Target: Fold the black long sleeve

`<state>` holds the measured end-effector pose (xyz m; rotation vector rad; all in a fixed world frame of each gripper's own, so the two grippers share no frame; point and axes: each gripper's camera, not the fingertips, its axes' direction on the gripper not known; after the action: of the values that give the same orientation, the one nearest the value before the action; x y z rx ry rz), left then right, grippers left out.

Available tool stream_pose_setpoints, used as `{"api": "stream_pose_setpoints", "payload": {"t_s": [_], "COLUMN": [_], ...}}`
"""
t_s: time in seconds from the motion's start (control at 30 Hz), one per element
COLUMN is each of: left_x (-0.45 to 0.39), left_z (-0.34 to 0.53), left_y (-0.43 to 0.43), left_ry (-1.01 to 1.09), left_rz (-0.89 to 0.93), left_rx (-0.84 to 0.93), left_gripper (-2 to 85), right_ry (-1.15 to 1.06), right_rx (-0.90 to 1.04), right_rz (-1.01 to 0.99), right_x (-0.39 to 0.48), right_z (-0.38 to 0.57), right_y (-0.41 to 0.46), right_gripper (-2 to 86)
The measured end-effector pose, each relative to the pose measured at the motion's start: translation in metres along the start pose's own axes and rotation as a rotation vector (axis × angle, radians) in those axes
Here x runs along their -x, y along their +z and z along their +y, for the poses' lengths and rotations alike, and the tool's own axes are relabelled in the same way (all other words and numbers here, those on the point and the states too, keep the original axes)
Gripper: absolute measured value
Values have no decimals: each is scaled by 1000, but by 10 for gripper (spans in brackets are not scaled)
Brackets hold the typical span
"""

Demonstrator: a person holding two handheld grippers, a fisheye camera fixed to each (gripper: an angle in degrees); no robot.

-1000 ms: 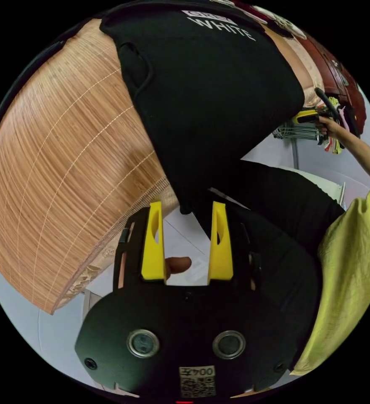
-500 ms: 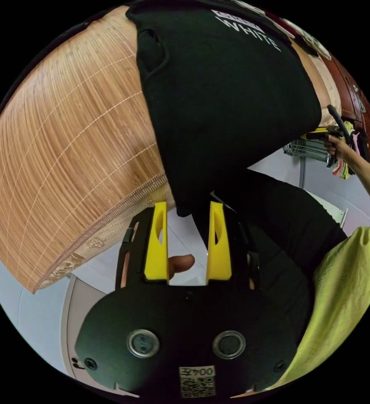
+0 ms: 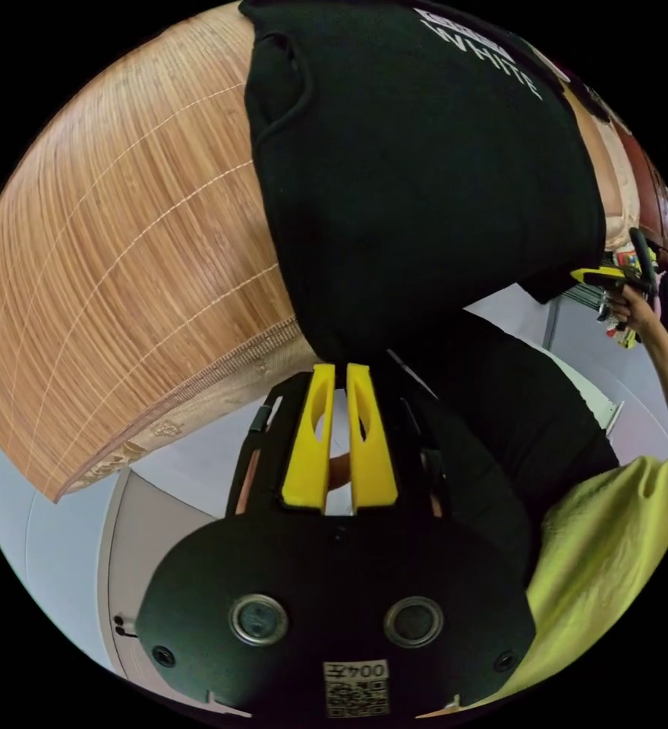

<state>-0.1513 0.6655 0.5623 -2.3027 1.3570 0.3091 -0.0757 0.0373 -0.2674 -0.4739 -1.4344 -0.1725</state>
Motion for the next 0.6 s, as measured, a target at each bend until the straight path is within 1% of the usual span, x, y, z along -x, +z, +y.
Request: {"api": "stream_pose_setpoints", "payload": {"t_s": [0.03, 0.1, 0.3, 0.4, 0.47, 0.6], "left_x": [2, 8, 40, 58, 76, 104], "left_z": [-1, -2, 15, 33, 47, 70], "left_y": [4, 10, 13, 2, -12, -38], "left_ry": [-4, -6, 17, 28, 30, 27], "left_rz": [-25, -15, 71, 144, 232, 311], "left_rx": [9, 11, -19, -78, -140, -246], "left_gripper": [31, 26, 18, 16, 15, 14], "right_ry": [-11, -18, -49, -66, -72, -70], "right_rx": [-1, -17, -150, -225, -302, -407], "right_rz": [-14, -45, -256, -358, -431, -503], "right_x": [6, 15, 39, 50, 57, 67], "right_z": [8, 22, 67, 89, 106, 129], "right_y": [-5, -17, -73, -102, -126, -156], "right_gripper": [20, 19, 18, 17, 16, 16]}}
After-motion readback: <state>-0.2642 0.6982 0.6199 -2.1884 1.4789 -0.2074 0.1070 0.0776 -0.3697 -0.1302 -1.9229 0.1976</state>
